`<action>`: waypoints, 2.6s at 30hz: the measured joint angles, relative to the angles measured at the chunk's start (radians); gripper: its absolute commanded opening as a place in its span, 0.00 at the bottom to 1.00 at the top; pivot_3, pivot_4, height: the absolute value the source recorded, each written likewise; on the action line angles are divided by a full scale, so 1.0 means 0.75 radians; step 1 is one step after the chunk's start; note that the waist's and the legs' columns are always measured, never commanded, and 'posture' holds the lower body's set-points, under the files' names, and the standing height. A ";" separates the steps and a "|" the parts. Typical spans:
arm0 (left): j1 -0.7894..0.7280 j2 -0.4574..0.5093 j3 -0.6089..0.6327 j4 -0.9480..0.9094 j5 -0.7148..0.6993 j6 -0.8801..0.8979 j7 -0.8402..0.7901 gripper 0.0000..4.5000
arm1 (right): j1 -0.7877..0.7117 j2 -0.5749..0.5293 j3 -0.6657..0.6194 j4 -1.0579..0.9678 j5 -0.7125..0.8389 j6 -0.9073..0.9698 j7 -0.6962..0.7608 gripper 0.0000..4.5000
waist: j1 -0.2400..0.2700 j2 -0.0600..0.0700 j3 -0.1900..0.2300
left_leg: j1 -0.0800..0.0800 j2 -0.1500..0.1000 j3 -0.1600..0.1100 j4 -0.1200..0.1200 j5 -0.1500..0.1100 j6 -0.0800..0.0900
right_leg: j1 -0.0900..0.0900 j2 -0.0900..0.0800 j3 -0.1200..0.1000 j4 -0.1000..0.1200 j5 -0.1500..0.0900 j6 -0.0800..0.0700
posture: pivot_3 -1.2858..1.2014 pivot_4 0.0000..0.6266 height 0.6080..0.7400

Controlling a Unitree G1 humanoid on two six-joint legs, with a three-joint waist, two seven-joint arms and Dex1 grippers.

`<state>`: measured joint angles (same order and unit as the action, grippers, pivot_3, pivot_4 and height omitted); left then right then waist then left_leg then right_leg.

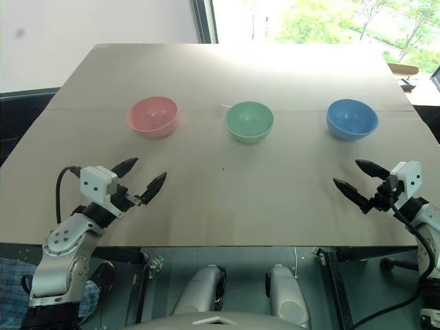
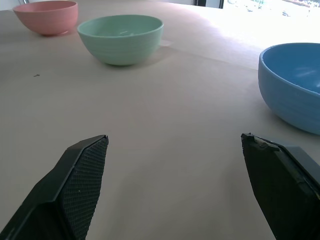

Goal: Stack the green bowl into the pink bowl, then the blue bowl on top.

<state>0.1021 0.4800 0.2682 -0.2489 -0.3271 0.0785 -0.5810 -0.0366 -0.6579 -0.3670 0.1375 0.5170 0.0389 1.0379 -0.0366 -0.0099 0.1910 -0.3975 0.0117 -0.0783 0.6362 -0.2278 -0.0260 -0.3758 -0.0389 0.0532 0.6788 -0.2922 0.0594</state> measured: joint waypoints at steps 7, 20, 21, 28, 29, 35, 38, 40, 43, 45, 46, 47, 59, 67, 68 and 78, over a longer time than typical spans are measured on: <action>-0.004 -0.003 -0.004 0.000 -0.002 0.000 -0.004 0.99 | 0.000 0.000 0.007 0.000 -0.007 -0.003 0.005 1.00 | 0.000 0.000 0.000 | 0.000 0.000 0.000 0.000 0.000 0.000 | 0.000 0.000 0.000 0.000 0.000 0.000 | 0.52 0.24 1.00; -0.031 -0.006 -0.037 0.000 0.000 0.000 -0.007 0.99 | 0.001 0.000 0.022 -0.044 -0.006 0.002 0.007 1.00 | -0.001 0.000 0.000 | 0.000 0.000 0.000 0.000 0.000 0.000 | 0.000 0.000 0.000 0.000 0.000 0.000 | 0.52 0.24 1.00; -0.033 -0.005 -0.045 0.000 0.001 0.000 -0.008 0.99 | 0.004 0.000 0.026 -0.072 -0.004 0.003 0.008 1.00 | 0.000 0.000 0.000 | 0.000 0.000 0.000 0.000 0.000 0.000 | 0.000 0.000 0.000 0.000 0.000 0.000 | 0.52 0.24 1.00; -0.043 -0.004 -0.056 0.001 0.001 0.001 -0.011 0.99 | 0.022 0.001 0.037 -0.135 0.008 0.036 0.002 1.00 | 0.001 0.000 0.000 | 0.000 0.000 0.000 0.000 0.000 0.000 | 0.000 0.000 0.000 0.000 0.000 0.000 | 0.52 0.24 1.00; -0.048 0.001 -0.056 0.006 0.003 0.001 -0.015 0.99 | 0.029 0.001 0.037 -0.169 0.033 0.061 0.004 1.00 | 0.001 0.000 0.000 | 0.000 0.000 0.000 0.000 0.000 0.000 | 0.000 0.000 0.000 0.000 0.000 0.000 | 0.52 0.24 1.00; -0.078 0.017 -0.066 0.035 0.045 0.013 -0.010 0.99 | 0.026 -0.018 0.035 -0.302 0.136 0.172 0.015 1.00 | 0.001 0.000 0.000 | 0.000 0.000 -0.001 0.000 0.000 0.000 | 0.000 0.000 0.000 0.001 0.000 0.000 | 0.52 0.24 1.00; -0.137 0.069 -0.137 0.088 0.163 0.064 0.020 0.99 | 0.003 -0.055 0.036 -0.401 0.209 0.268 0.012 1.00 | 0.002 0.000 0.000 | 0.000 0.000 -0.001 0.001 0.000 0.000 | 0.000 0.000 -0.001 0.001 0.000 0.000 | 0.52 0.24 1.00; -0.177 0.087 -0.176 0.102 0.229 0.085 0.040 0.99 | -0.014 -0.066 0.035 -0.462 0.247 0.316 0.000 1.00 | 0.002 -0.001 -0.001 | -0.001 0.000 -0.002 0.001 0.000 0.000 | 0.000 0.000 -0.001 0.000 0.000 0.000 | 0.52 0.24 1.00; -0.249 0.147 -0.225 0.141 0.345 0.101 0.068 0.99 | -0.021 -0.067 0.038 -0.520 0.279 0.368 -0.020 1.00 | 0.004 -0.001 0.000 | -0.002 0.000 -0.002 0.001 0.000 0.000 | 0.000 0.000 -0.002 0.000 0.000 0.000 | 0.52 0.24 1.00; -0.312 0.171 -0.252 0.185 0.428 0.118 0.107 0.99 | -0.025 -0.066 0.043 -0.545 0.283 0.382 -0.036 1.00 | 0.004 -0.001 0.000 | -0.002 -0.001 -0.002 0.001 0.000 0.000 | 0.000 0.000 -0.002 0.000 0.000 0.000 | 0.52 0.24 1.00; -0.346 0.177 -0.266 0.202 0.465 0.126 0.125 0.99 | -0.024 -0.063 0.045 -0.556 0.283 0.383 -0.042 1.00 | 0.005 -0.001 0.000 | -0.002 -0.001 -0.002 0.001 0.000 0.000 | 0.000 0.000 -0.002 0.000 0.000 0.000 | 0.52 0.24 1.00; -0.373 0.181 -0.273 0.212 0.487 0.142 0.134 0.99 | -0.024 -0.060 0.048 -0.560 0.283 0.383 -0.046 1.00 | 0.005 -0.001 0.000 | -0.002 -0.001 -0.003 0.001 0.000 0.000 | 0.000 0.000 -0.002 0.000 0.000 0.000 | 0.52 0.24 1.00; -0.760 0.349 -0.375 0.459 0.652 0.121 0.069 0.99 | 0.008 -0.030 0.042 -0.579 0.327 0.383 -0.050 1.00 | -0.002 -0.001 0.000 | -0.003 -0.001 -0.003 0.001 0.000 0.000 | -0.001 0.000 -0.002 0.001 0.000 0.000 | 0.52 0.24 1.00; -0.941 0.362 -0.500 0.768 0.747 0.014 0.005 0.99 | -0.005 -0.030 0.042 -0.576 0.327 0.379 -0.042 1.00 | 0.005 -0.001 0.000 | -0.004 -0.001 -0.005 0.002 0.000 0.000 | -0.001 0.000 -0.005 0.002 0.000 0.000 | 0.52 0.24 1.00; -0.995 0.358 -0.531 0.851 0.768 -0.018 -0.001 0.99 | -0.008 -0.030 0.037 -0.573 0.326 0.377 -0.041 1.00 | 0.006 -0.002 0.000 | -0.003 -0.001 -0.005 0.002 0.000 0.000 | 0.000 0.000 -0.005 0.002 0.000 0.000 | 0.52 0.24 1.00; -1.316 0.274 -0.665 1.354 0.842 -0.166 -0.098 0.99 | -0.027 -0.032 0.004 -0.550 0.323 0.370 -0.026 1.00 | 0.002 -0.002 0.000 | -0.007 -0.002 -0.006 0.003 0.000 0.000 | -0.003 0.000 -0.006 0.001 0.000 0.000 | 0.52 0.24 1.00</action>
<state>-0.8849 0.6855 -0.2305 0.7669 0.3042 -0.0464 -0.6544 -0.0566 -0.6822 -0.3640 -0.2753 0.7594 0.3160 1.0185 -0.0351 -0.0112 0.1912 -0.4031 0.0104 -0.0829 0.6384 -0.2276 -0.0261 -0.3783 -0.0387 0.0483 0.6798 -0.2921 0.0597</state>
